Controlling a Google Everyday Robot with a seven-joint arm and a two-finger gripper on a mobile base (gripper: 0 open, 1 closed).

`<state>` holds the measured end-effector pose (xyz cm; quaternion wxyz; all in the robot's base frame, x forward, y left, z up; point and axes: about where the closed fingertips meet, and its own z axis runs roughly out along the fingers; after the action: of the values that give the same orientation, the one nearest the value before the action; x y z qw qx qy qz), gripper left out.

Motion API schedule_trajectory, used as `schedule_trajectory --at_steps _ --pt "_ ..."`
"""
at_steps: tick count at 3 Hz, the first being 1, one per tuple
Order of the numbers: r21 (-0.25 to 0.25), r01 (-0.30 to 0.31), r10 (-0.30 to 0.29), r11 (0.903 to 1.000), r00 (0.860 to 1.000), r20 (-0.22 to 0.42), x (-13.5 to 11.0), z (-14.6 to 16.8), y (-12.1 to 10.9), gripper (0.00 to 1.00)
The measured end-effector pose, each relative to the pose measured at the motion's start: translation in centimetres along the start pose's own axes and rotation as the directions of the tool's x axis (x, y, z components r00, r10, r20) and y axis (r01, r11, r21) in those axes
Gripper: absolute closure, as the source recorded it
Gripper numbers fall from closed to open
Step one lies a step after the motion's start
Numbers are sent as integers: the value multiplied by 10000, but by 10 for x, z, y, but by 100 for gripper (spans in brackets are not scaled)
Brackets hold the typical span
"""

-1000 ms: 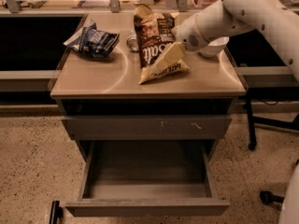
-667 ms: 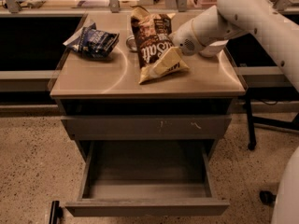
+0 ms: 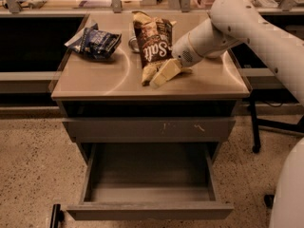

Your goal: Place brown chip bag into middle drawer

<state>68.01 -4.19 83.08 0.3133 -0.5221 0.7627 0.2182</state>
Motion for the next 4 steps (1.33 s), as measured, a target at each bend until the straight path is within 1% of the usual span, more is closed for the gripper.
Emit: schedule_trajectory --at_steps 1,4 --pt "-17 -17 17 10000 10000 -29 1 1 0 17" --pt "-20 -17 17 10000 10000 -30 1 1 1 87"
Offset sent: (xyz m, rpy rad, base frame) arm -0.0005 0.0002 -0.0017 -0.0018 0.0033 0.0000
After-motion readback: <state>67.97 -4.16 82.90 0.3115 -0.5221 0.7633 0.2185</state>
